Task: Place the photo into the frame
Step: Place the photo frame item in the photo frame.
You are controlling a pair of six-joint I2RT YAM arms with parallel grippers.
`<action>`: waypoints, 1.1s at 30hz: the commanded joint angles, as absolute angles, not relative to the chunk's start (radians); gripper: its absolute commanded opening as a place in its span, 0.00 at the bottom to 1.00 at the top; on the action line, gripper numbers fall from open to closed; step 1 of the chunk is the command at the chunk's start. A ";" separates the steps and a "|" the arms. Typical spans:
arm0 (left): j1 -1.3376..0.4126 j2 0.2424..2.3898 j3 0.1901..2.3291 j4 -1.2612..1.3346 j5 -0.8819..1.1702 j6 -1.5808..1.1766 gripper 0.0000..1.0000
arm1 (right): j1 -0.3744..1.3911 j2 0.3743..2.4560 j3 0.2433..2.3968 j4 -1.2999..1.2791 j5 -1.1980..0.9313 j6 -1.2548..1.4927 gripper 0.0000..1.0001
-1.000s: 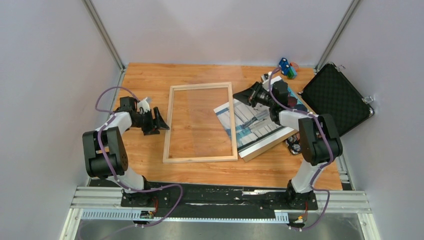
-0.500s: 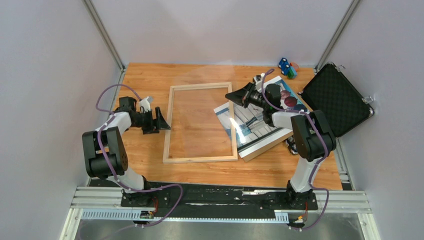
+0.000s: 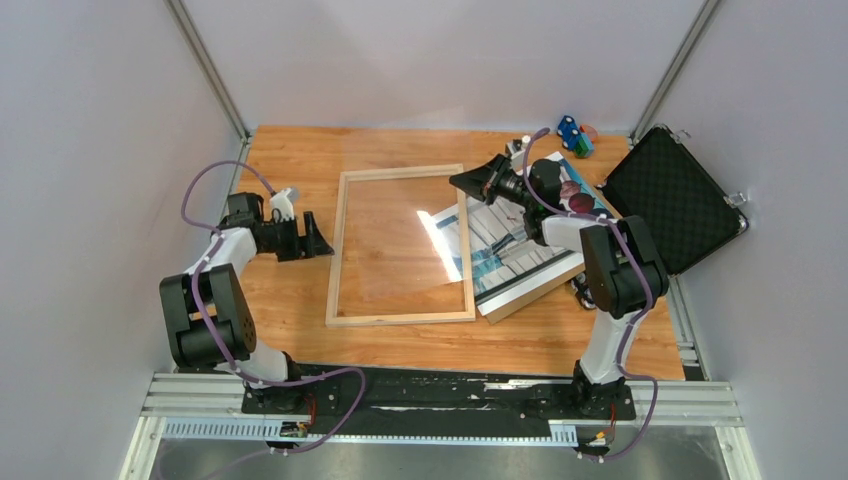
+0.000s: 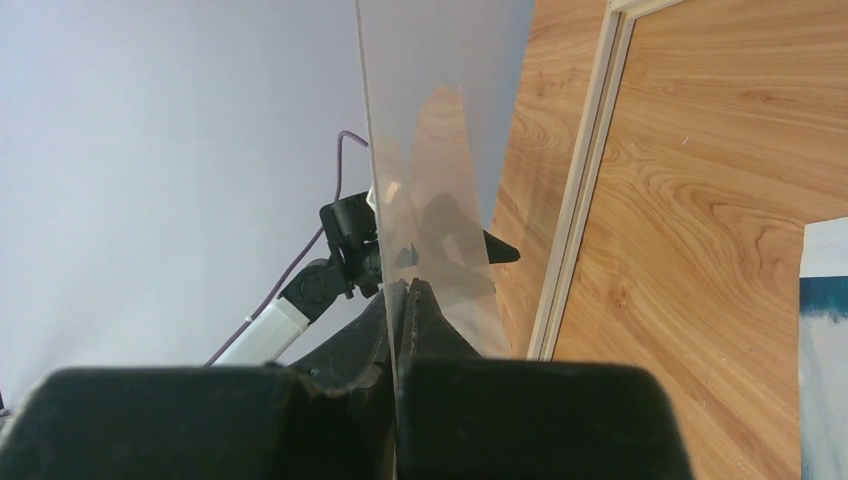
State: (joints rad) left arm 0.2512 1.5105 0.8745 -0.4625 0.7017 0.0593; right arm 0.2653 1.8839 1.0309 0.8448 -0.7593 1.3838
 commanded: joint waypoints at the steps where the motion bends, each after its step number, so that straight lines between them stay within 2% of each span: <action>1: 0.256 1.465 0.874 -0.435 0.796 0.085 0.89 | 0.270 1.888 1.009 0.961 -0.725 1.431 0.00; 8: 0.256 1.459 0.921 -0.400 1.000 0.038 0.90 | 0.276 1.858 0.983 0.948 -0.767 1.401 0.00; 16: 0.233 1.607 0.958 -0.117 1.203 -0.212 0.91 | 0.284 1.816 0.991 0.937 -0.813 1.410 0.00; 28: 0.168 1.783 0.974 0.247 1.263 -0.445 0.92 | 0.290 1.854 0.995 0.961 -0.833 1.430 0.00; 33: 0.121 1.823 0.965 0.315 1.275 -0.499 0.86 | 0.301 1.874 1.004 0.979 -0.838 1.443 0.00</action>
